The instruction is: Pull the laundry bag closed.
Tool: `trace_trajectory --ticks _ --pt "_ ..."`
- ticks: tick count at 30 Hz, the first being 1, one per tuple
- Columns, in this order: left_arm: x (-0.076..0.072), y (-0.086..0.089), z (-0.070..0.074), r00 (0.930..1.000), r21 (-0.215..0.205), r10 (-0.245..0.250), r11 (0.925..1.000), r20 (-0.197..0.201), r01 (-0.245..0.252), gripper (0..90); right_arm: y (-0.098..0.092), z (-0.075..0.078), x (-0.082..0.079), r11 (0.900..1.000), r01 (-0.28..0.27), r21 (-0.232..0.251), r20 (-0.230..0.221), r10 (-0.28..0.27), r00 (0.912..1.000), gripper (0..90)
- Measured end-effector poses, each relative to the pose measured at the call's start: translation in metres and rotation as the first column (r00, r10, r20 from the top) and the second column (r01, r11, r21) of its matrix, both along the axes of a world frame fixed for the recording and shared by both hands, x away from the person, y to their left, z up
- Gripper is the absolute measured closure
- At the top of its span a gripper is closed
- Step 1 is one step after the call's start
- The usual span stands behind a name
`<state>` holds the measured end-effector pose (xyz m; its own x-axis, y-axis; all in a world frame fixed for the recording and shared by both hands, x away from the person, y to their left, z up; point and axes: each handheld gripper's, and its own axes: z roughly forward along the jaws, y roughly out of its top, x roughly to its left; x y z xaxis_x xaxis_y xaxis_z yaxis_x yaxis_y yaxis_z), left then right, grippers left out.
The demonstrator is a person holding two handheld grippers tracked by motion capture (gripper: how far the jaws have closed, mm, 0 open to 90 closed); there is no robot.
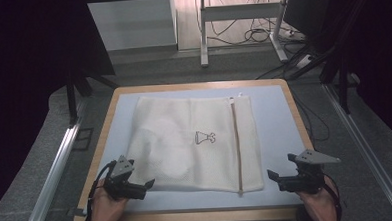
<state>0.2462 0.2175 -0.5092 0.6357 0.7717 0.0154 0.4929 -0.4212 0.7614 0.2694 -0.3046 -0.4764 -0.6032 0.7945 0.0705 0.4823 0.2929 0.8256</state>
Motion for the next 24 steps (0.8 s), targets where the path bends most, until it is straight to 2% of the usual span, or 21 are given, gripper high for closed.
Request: trace_trajectory --ticks 3,4,5,6,7,8,9,14,22,24 --pt "-0.002 -0.003 0.0 0.9999 -0.011 -0.006 0.9999 0.008 0.006 0.0 0.0 -0.003 0.002 1.0 -0.02 0.008 -0.016 0.02 0.9997 4.0" --pt "-0.003 -0.004 0.001 0.9993 -0.02 -0.018 0.9996 0.032 0.018 0.0 0.003 -0.005 0.002 0.999 -0.034 -0.019 -0.011 0.034 0.9994 4.0" --pt "-0.003 -0.004 0.001 0.9993 -0.02 -0.018 0.9996 0.032 0.018 0.0 0.003 -0.005 0.002 0.999 -0.034 -0.019 -0.011 0.034 0.9994 4.0" --pt "-0.005 -0.004 0.003 0.9976 -0.023 -0.032 0.9992 0.061 0.033 0.0 0.007 -0.004 0.001 0.998 -0.054 -0.044 -0.006 0.054 0.9985 3.9" --pt "-0.005 -0.004 0.003 0.9976 -0.023 -0.032 0.9992 0.061 0.033 0.0 0.009 -0.004 0.0 0.997 -0.061 -0.051 -0.003 0.061 0.9981 3.9" --pt "-0.007 -0.005 0.004 0.9962 -0.024 -0.038 0.9989 0.078 0.04 0.0 0.009 -0.004 0.0 0.997 -0.061 -0.051 -0.003 0.061 0.9981 3.9" --pt "-0.009 -0.006 0.005 0.9951 -0.015 -0.043 0.9989 0.089 0.045 0.0 0.013 -0.005 -0.001 0.994 -0.077 -0.073 0.001 0.078 0.997 3.9" --pt "-0.006 -0.007 0.003 0.9968 -0.005 -0.042 0.9991 0.068 0.043 0.0 0.015 -0.008 0.0 0.988 -0.108 -0.11 0.003 0.109 0.994 2.3" --pt "-0.006 -0.001 0.003 0.9975 0.0 -0.002 1.0 0.071 0.002 0.0 0.014 -0.009 0.0 0.986 -0.126 -0.106 0.006 0.128 0.9918 1.0" --pt "-0.006 0.0 0.003 0.9975 -0.012 0.005 0.9999 0.071 -0.004 0.0 0.014 -0.008 0.0 0.987 -0.129 -0.095 0.003 0.13 0.9915 0.9"
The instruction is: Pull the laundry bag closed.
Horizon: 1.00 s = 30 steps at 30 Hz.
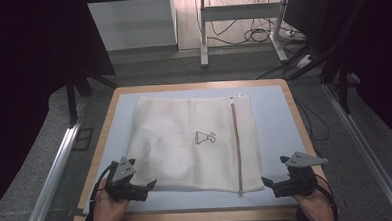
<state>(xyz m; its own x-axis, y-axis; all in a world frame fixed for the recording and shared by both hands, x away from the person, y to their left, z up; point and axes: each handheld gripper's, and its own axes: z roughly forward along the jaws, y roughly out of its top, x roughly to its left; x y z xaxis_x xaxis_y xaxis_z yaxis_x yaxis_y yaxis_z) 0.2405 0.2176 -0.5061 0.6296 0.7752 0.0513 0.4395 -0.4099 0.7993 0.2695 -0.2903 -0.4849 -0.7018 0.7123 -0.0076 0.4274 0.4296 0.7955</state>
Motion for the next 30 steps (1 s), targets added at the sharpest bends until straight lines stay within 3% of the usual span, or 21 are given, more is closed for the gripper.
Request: trace_trajectory --ticks 9,14,20,23,26,30 --pt "0.001 0.001 0.0 0.9999 -0.03 0.0 0.9995 -0.014 -0.001 0.0 0.0 0.002 -0.001 1.0 0.009 0.025 0.0 -0.009 1.0 0.9" --pt "-0.001 -0.006 0.002 0.9999 -0.036 -0.014 0.9992 0.006 0.014 0.0 0.001 0.005 -0.002 1.0 0.01 0.019 0.02 -0.01 0.9997 1.8" --pt "0.003 -0.017 0.001 0.9989 -0.021 -0.025 0.9995 -0.04 0.024 0.0 0.001 0.006 -0.002 1.0 0.004 0.024 0.033 -0.005 0.9994 2.1" --pt "0.003 -0.019 0.002 0.9985 -0.028 -0.033 0.9991 -0.043 0.032 0.0 0.001 0.007 -0.002 1.0 0.002 0.021 0.034 -0.002 0.9994 2.1" --pt "0.004 -0.023 0.004 0.9971 -0.063 -0.059 0.9965 -0.049 0.056 0.0 0.004 0.006 -0.003 1.0 -0.007 0.013 0.031 0.006 0.9995 2.4" --pt "0.004 -0.029 0.005 0.9969 -0.042 -0.066 0.9971 -0.043 0.064 0.9 0.007 0.006 -0.003 1.0 -0.015 0.0 0.023 0.015 0.9996 2.7"
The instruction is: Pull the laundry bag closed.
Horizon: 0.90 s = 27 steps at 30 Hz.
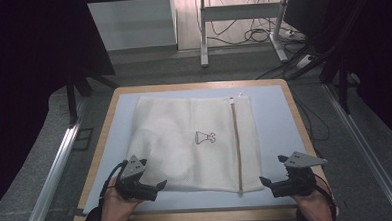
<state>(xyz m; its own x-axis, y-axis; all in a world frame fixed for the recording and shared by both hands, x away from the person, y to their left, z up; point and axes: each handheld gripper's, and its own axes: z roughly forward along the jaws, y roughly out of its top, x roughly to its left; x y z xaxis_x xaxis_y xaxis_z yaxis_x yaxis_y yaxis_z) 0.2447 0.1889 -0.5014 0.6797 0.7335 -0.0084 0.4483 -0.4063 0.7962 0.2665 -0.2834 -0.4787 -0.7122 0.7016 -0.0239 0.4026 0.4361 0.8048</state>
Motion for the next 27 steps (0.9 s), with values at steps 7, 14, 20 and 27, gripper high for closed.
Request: trace_trajectory --ticks 7,14,20,27 --pt "0.0 -0.006 0.001 1.0 0.034 0.005 0.9994 -0.001 -0.005 6.6 0.0 0.0 0.0 1.0 0.007 -0.004 -0.002 -0.007 1.0 2.7" --pt "0.0 -0.013 0.005 0.9994 0.026 -0.023 0.9994 0.027 0.022 13.9 0.0 -0.001 0.0 1.0 0.006 0.026 -0.023 -0.005 0.9997 2.2" --pt "0.0 -0.02 0.007 0.9976 0.024 -0.048 0.9986 0.049 0.047 18.1 0.002 -0.003 0.001 0.999 -0.004 0.04 -0.042 0.005 0.9991 1.7" --pt "0.002 -0.03 0.007 0.9959 0.043 -0.077 0.9963 0.049 0.074 20.7 0.004 -0.003 0.001 1.0 -0.02 0.019 -0.039 0.021 0.999 1.7"
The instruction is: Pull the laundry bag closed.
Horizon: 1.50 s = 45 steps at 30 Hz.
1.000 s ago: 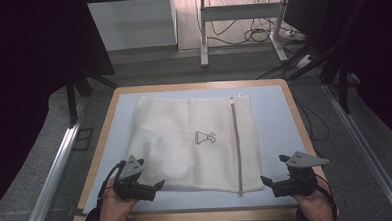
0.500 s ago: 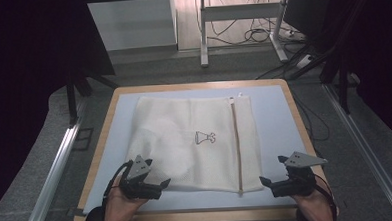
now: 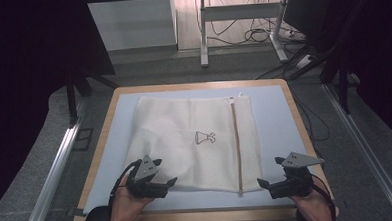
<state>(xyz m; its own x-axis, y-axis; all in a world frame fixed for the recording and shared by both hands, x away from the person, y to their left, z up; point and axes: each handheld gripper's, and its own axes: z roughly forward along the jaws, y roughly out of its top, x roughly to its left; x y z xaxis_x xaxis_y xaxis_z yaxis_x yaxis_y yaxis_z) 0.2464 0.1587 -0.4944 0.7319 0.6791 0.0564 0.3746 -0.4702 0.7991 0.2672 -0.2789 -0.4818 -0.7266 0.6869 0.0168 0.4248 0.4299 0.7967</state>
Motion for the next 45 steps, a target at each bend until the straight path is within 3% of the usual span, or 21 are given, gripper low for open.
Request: trace_trajectory --ticks 9,19,23,30,32,39,45 --pt "0.001 -0.01 0.0 0.9991 0.003 -0.041 0.9991 -0.008 0.041 27.9 0.004 -0.001 0.0 1.0 0.003 -0.015 -0.001 -0.003 1.0 1.9" --pt "0.006 -0.019 0.001 0.9959 -0.028 -0.084 0.9962 -0.035 0.083 40.5 0.01 -0.003 0.0 1.0 0.007 -0.019 -0.002 -0.007 1.0 1.7" --pt "0.008 -0.026 0.001 0.993 -0.03 -0.111 0.9935 -0.04 0.11 44.7 0.011 -0.003 0.001 1.0 0.027 -0.01 -0.005 -0.027 0.9996 1.7" --pt "0.01 -0.039 0.001 0.9865 -0.04 -0.158 0.9869 -0.045 0.156 52.7 0.013 -0.003 0.002 1.0 0.015 -0.022 -0.006 -0.015 0.9999 1.8" --pt "0.011 -0.044 0.0 0.9834 -0.035 -0.176 0.984 -0.045 0.174 55.2 0.016 -0.004 0.002 0.999 0.014 -0.051 -0.017 -0.015 0.9997 2.0" --pt "0.015 -0.053 -0.003 0.9787 -0.039 -0.201 0.9791 -0.04 0.2 63.3 0.019 -0.007 0.003 0.996 0.008 -0.085 -0.039 -0.012 0.9992 2.2" --pt "0.018 -0.06 -0.005 0.9754 -0.046 -0.217 0.9754 -0.038 0.216 67.7 0.024 -0.008 0.002 0.996 -0.024 -0.085 -0.043 0.021 0.9989 9.2"
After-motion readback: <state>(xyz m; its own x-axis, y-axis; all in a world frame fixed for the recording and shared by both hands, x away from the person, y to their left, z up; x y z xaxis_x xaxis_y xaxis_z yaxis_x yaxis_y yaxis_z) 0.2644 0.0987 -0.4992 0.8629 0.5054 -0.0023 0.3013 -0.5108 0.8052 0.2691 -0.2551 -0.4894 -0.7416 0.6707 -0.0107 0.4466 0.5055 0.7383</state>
